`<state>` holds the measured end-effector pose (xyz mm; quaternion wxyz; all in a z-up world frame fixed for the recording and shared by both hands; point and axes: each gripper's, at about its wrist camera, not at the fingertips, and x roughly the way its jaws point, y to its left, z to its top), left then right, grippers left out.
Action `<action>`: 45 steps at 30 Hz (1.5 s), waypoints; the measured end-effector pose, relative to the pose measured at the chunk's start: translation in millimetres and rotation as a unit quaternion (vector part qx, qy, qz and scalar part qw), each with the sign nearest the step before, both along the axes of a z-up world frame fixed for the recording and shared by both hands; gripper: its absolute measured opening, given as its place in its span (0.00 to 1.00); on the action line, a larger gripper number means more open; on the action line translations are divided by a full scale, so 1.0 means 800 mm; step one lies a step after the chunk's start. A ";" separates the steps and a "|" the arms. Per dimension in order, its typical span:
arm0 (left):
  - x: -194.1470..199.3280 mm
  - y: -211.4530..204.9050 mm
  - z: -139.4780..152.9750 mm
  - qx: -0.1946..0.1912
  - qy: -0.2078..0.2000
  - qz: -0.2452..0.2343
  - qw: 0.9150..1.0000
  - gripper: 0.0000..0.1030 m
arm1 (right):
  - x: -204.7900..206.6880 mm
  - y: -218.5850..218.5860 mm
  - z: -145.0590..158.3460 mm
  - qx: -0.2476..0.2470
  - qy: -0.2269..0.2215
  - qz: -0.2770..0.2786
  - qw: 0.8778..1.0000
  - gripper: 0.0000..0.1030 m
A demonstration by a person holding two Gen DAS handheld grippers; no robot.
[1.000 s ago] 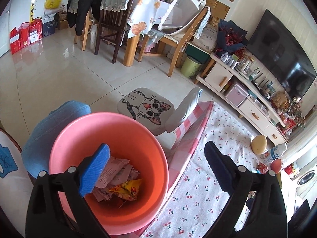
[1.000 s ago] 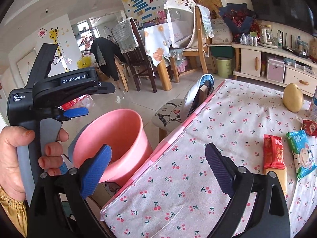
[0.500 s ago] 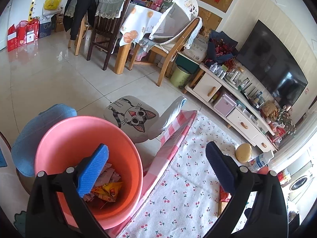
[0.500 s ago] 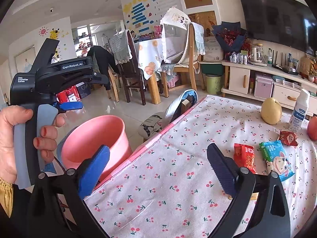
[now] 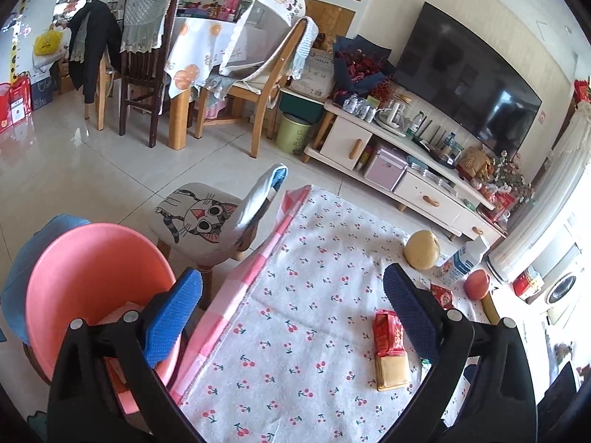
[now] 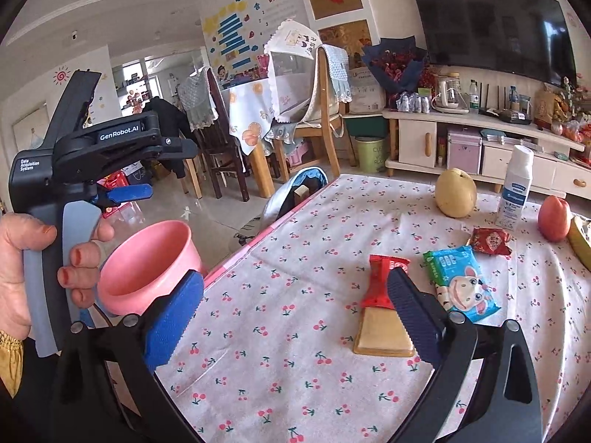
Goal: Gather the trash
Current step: 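Move both tools back over the table toward the red wafer and blue wipes pack, then grasp the red wafer packet with the left tool while the right tool grasps the blue cow-print wipes pack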
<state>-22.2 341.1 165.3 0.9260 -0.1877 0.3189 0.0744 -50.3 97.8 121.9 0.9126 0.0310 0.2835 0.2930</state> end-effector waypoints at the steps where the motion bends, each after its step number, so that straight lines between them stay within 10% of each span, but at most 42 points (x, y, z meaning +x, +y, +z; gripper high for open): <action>1: 0.002 -0.011 0.000 0.002 0.000 -0.010 1.000 0.96 | 0.004 -0.010 0.000 0.003 0.005 -0.005 1.000 0.95; 24: 0.063 -0.219 -0.065 0.082 0.067 -0.152 0.983 0.96 | 0.127 -0.243 -0.044 0.065 0.093 -0.174 0.978 0.95; 41: 0.137 -0.247 -0.157 0.113 0.164 -0.149 0.969 0.77 | 0.241 -0.206 -0.106 0.003 0.162 -0.128 0.978 0.77; 45: 0.148 -0.248 -0.171 0.120 0.186 -0.150 0.964 0.59 | 0.233 -0.209 -0.116 0.018 0.179 -0.111 0.978 0.73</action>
